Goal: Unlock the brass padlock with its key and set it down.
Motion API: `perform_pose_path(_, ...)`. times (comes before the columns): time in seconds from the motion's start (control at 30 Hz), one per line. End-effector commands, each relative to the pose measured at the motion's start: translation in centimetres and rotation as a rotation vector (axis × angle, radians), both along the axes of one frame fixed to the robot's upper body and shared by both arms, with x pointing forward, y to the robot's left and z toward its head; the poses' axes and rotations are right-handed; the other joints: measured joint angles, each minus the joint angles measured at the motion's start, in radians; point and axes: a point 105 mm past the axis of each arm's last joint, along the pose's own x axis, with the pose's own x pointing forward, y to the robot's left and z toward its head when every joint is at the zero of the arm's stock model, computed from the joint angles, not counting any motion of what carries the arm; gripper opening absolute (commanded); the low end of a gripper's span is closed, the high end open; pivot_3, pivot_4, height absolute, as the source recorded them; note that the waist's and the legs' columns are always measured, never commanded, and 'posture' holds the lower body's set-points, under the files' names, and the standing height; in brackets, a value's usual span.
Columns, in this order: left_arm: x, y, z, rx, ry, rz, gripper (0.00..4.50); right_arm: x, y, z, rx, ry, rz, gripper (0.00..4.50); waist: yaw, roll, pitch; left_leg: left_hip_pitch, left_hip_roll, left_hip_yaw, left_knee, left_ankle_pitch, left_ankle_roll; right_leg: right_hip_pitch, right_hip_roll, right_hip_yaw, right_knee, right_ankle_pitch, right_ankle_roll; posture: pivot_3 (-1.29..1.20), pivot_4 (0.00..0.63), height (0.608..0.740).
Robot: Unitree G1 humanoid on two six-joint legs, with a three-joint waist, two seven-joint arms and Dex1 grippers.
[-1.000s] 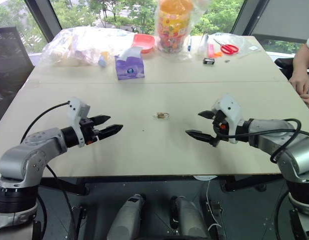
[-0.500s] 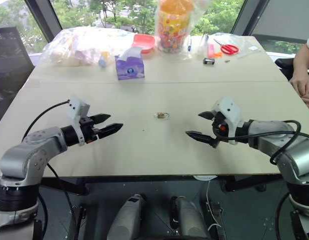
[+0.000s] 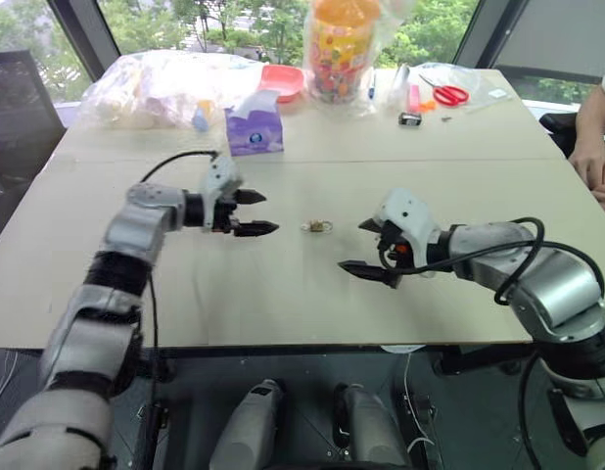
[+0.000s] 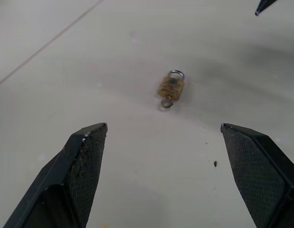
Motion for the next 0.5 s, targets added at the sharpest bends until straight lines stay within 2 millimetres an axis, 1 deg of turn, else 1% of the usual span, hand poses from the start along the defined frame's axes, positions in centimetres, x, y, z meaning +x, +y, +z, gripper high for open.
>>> perform_pose_path(0.03,0.8,-1.1,0.2,-0.011,-0.003,-0.039,3.96,-0.2,-0.1,1.5,0.020,-0.070,-0.031,4.50,-0.002,0.000,0.000,0.000,0.000,0.000,0.000,0.000,0.000,0.000,0.000,0.000,0.000,0.000,0.000,0.00,0.150,0.740)
perform_pose_path(0.23,1.1,-3.2,-1.1,0.002,0.027,-0.088,3.96,-0.5,-0.6,1.7,0.026,-0.082,-0.090,4.50,-0.002,0.000,0.000,0.001,0.001,0.000,0.001,0.000,0.000,0.001,0.000,-0.001,0.001,0.000,0.000,0.00,0.150,0.740)
perform_pose_path(0.37,1.4,-4.2,-1.8,0.014,0.023,-0.072,3.96,-0.7,-0.9,1.7,0.032,-0.082,-0.116,4.50,-0.001,0.000,0.000,0.000,0.000,0.000,0.002,0.000,0.000,0.001,0.001,-0.001,0.002,0.000,0.001,0.00,0.150,0.740)
perform_pose_path(0.43,1.6,-4.4,-1.5,-0.005,0.017,-0.063,3.96,-0.6,-0.9,1.8,0.042,-0.089,-0.136,4.50,0.000,0.000,0.000,0.000,0.000,0.000,0.003,0.000,0.000,0.001,0.001,-0.001,0.002,0.001,0.001,0.00,0.150,0.740)
perform_pose_path(0.5,1.5,-3.7,-0.5,-0.023,0.023,-0.081,3.96,-0.2,-0.8,1.9,0.065,-0.097,-0.150,4.50,-0.001,0.000,0.000,0.000,0.000,0.000,0.004,0.000,0.001,0.002,0.001,-0.001,0.003,0.001,0.001,0.00,0.150,0.740)
